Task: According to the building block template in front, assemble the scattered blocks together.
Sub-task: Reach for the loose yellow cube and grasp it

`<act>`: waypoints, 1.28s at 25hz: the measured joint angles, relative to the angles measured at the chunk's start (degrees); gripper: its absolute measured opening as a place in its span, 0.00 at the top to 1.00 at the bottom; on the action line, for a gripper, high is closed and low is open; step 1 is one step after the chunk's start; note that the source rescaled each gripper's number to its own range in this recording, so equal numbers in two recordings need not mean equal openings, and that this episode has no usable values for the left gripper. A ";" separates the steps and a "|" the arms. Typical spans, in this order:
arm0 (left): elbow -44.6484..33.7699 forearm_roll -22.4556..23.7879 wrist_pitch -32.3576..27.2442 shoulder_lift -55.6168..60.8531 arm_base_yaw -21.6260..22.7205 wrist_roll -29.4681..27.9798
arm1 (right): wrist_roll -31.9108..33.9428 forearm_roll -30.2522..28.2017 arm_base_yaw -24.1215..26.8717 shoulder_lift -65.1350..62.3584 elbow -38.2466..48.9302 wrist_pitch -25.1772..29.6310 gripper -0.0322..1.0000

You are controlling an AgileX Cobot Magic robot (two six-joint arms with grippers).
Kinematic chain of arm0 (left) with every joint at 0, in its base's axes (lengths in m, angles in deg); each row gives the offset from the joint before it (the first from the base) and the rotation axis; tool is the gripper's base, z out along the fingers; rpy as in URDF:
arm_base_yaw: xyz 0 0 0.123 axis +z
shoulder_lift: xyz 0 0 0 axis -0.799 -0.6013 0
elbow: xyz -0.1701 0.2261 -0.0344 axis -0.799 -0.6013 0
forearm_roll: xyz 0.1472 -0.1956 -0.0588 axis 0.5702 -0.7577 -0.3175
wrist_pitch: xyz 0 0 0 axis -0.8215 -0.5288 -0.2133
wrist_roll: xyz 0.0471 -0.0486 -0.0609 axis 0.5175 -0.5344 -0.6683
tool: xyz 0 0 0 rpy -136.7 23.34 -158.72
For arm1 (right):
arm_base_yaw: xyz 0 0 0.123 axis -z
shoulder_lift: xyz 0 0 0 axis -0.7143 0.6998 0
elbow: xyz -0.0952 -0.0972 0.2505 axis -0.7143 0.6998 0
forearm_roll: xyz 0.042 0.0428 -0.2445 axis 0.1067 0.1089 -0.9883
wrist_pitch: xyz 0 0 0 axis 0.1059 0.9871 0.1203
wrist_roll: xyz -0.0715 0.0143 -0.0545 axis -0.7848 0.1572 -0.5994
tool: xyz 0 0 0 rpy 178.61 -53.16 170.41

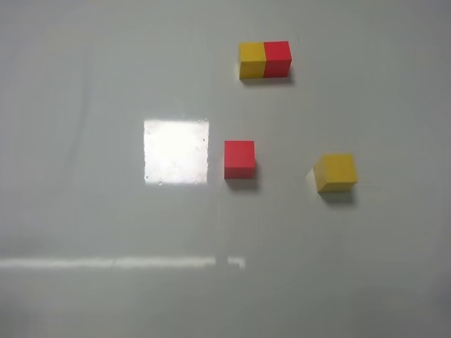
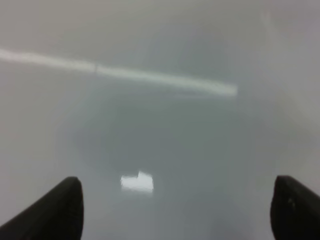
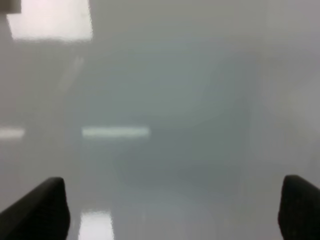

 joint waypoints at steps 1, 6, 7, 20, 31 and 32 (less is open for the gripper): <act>0.00 0.00 0.00 0.00 0.00 0.00 | 0.00 0.00 0.00 0.00 0.00 0.00 0.08; 0.00 0.00 0.00 0.00 0.00 0.00 | 0.00 0.00 0.00 0.00 0.00 0.00 0.08; 0.00 0.00 0.00 0.00 0.00 0.00 | 0.00 0.00 0.00 0.00 0.00 0.00 0.08; 0.00 0.00 0.00 0.00 0.00 0.00 | 0.00 0.00 0.00 0.00 0.00 0.00 0.08; 0.00 0.00 0.00 0.00 0.00 0.00 | 0.00 1.31 0.00 0.70 -0.12 0.25 0.10; 0.00 0.00 0.00 0.00 0.00 0.00 | 0.00 1.70 0.00 2.00 -0.54 0.91 0.10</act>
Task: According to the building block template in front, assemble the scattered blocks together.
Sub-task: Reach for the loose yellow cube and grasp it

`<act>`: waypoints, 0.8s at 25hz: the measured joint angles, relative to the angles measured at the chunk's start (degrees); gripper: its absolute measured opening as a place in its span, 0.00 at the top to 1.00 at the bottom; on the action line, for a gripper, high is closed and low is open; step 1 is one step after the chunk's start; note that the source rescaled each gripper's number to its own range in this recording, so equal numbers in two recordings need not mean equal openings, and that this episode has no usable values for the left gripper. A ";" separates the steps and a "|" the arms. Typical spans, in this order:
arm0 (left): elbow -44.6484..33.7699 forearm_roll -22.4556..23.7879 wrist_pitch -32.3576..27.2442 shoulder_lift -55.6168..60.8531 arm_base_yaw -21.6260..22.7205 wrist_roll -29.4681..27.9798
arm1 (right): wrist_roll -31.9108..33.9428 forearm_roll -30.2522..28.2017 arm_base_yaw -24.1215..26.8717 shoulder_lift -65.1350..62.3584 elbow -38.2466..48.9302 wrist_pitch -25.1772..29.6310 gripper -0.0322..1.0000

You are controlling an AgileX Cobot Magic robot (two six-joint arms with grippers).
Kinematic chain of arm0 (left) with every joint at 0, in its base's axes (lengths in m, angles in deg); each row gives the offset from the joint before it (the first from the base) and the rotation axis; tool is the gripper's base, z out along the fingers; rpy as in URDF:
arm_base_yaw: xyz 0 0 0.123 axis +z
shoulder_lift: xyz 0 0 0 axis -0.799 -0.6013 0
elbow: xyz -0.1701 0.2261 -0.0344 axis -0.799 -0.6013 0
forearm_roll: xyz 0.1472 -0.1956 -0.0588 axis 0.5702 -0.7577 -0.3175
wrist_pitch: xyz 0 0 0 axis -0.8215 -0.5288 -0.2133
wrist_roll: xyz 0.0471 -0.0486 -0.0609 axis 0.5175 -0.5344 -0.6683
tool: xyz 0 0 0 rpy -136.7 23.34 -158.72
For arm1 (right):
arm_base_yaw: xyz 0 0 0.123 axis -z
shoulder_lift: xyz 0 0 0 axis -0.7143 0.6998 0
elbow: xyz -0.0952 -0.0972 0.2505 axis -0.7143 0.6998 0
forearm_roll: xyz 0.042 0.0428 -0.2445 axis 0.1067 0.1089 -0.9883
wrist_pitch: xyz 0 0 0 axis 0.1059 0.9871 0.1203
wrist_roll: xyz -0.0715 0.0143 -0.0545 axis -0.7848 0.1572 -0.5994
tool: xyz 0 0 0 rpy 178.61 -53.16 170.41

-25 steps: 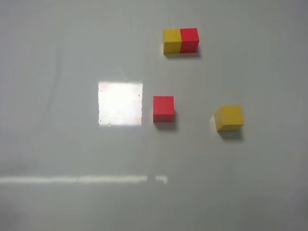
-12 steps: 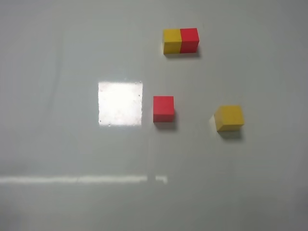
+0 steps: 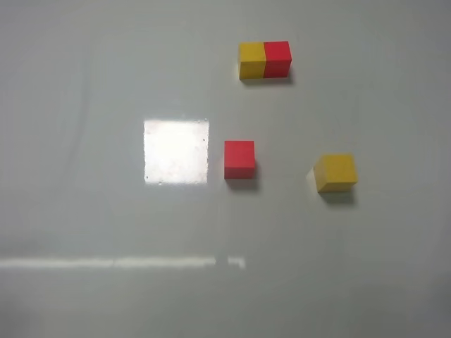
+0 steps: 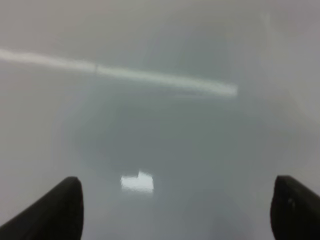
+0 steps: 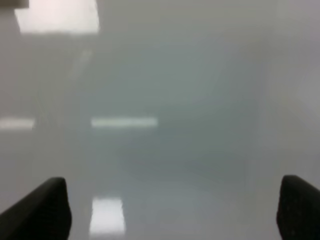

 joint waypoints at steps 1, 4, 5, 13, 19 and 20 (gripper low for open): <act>0.00 0.00 0.00 0.00 0.00 0.00 | 0.00 0.33 0.00 1.56 -0.62 1.04 0.10; 0.00 0.00 0.00 0.00 0.00 0.00 | 0.86 0.40 0.00 8.64 -4.69 3.63 0.10; 0.00 0.00 0.00 0.00 0.00 0.00 | 1.82 0.40 0.00 10.74 -6.21 3.77 0.09; 0.00 0.00 0.00 0.00 0.00 0.05 | -5.62 -0.95 -4.14 26.24 -23.01 4.02 0.00; 0.00 0.00 0.00 0.00 0.00 0.05 | -22.59 -9.55 -18.35 37.02 -31.82 6.85 0.00; 0.00 0.00 0.00 0.00 0.00 0.05 | -25.01 -10.60 -20.50 38.68 -32.68 6.92 0.00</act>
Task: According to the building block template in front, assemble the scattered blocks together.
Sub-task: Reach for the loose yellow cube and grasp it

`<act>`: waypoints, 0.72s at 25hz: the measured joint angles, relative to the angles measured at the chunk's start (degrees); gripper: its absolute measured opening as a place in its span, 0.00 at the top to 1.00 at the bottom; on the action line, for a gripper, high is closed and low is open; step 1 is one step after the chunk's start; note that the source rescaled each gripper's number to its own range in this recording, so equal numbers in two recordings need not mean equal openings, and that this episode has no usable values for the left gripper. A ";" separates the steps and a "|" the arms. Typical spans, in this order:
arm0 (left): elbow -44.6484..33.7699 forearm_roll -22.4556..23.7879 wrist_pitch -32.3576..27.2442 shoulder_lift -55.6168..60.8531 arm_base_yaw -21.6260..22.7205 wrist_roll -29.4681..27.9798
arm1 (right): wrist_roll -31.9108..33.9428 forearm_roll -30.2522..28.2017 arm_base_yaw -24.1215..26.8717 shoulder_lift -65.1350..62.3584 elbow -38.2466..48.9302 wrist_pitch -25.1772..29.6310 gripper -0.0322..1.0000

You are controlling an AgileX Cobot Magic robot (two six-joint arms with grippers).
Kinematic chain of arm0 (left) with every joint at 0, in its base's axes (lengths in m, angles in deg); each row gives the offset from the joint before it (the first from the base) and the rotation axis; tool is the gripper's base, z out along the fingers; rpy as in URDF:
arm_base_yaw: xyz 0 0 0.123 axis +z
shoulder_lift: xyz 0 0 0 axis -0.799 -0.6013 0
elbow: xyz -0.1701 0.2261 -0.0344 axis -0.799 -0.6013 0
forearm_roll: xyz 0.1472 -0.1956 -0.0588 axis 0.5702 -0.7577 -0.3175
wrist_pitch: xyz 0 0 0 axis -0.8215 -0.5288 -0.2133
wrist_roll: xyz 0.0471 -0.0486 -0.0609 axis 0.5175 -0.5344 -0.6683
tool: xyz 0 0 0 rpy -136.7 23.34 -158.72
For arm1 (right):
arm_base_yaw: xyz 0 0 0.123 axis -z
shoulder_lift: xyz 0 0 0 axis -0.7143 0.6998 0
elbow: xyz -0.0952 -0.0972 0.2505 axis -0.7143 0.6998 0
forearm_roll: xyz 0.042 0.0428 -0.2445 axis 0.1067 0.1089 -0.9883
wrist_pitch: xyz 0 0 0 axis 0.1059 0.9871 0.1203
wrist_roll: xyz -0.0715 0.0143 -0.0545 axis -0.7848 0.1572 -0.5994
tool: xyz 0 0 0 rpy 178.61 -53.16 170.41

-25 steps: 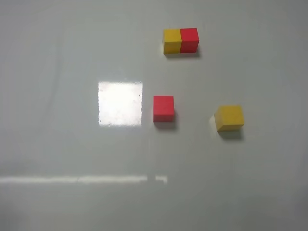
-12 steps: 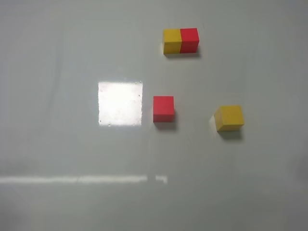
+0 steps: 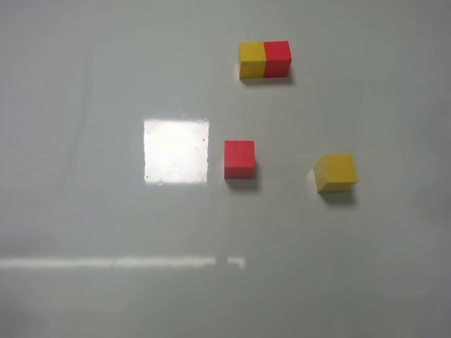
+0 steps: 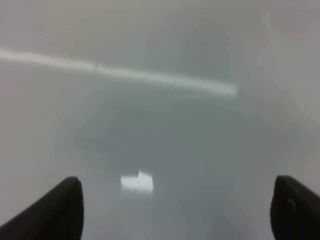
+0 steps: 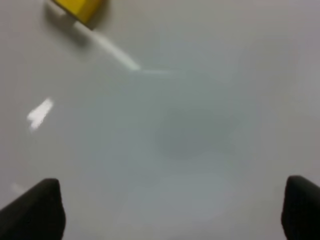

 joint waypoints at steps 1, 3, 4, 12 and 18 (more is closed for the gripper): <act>0.00 0.00 0.00 0.00 0.00 0.00 | -2.15 -1.21 -2.15 2.00 -0.99 0.24 0.00; 0.00 0.00 0.12 0.00 0.00 0.00 | -4.67 -3.85 -7.18 5.91 -2.79 1.02 0.00; 0.00 0.00 0.12 0.00 0.00 0.00 | -5.37 -5.36 -9.52 8.12 -3.69 1.63 0.00; 0.00 0.00 0.12 0.00 0.00 0.00 | -9.46 -13.69 -23.59 23.44 -7.57 1.45 0.00; 0.00 0.00 0.12 0.00 0.00 0.00 | -12.18 -16.85 -25.63 29.86 -8.96 -4.05 0.00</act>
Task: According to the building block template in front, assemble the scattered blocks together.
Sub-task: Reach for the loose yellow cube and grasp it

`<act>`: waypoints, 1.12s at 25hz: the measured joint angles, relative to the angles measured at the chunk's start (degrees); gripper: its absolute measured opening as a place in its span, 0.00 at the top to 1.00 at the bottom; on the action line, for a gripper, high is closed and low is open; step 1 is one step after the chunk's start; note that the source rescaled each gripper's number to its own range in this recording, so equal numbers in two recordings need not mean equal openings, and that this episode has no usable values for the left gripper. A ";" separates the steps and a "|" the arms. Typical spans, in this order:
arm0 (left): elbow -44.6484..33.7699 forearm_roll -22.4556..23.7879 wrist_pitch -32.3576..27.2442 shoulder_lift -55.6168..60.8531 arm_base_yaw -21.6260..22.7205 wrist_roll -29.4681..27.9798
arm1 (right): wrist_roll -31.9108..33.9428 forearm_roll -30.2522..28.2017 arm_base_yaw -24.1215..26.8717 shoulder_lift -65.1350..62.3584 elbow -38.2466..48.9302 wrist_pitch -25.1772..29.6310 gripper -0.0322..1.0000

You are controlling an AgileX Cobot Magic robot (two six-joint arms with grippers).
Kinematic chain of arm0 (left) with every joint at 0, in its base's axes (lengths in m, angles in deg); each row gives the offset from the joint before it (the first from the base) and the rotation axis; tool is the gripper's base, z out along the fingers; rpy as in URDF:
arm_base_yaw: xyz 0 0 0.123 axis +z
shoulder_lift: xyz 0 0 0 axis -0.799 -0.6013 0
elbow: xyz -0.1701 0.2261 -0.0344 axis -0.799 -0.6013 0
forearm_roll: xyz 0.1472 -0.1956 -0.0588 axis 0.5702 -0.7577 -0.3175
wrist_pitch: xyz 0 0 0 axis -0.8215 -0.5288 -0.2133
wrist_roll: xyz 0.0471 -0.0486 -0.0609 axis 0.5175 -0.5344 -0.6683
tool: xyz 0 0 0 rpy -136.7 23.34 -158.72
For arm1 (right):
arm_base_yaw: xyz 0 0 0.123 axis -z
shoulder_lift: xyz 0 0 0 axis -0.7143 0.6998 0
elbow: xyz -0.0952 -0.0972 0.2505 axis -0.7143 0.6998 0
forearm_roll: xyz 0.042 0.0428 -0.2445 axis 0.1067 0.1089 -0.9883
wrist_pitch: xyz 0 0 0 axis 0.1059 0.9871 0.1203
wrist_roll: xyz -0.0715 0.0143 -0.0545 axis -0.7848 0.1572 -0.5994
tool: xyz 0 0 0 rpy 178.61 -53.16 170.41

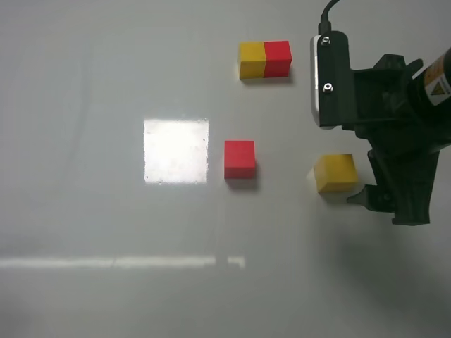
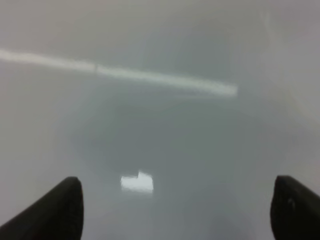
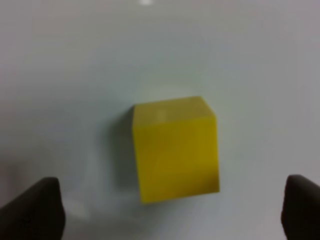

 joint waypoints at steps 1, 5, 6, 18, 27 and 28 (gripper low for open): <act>0.00 0.00 0.00 0.00 0.00 0.00 | -0.23 -0.51 0.00 0.72 -0.04 -1.13 0.00; 0.00 0.00 0.00 0.00 0.00 0.00 | -0.73 -1.07 0.00 2.80 -0.21 -4.32 0.00; 0.00 0.00 0.00 0.00 0.00 0.00 | -0.98 -1.18 0.00 3.13 -0.21 -4.59 0.00; 0.00 0.00 0.00 0.00 0.00 0.00 | -4.17 2.09 5.73 7.95 1.23 -7.92 0.02; 0.00 0.00 0.00 0.00 0.00 0.00 | -3.17 1.13 5.76 8.85 3.96 -8.80 0.13; 0.00 0.00 0.00 0.00 0.00 0.00 | -3.12 1.19 5.76 8.85 3.96 -8.71 0.19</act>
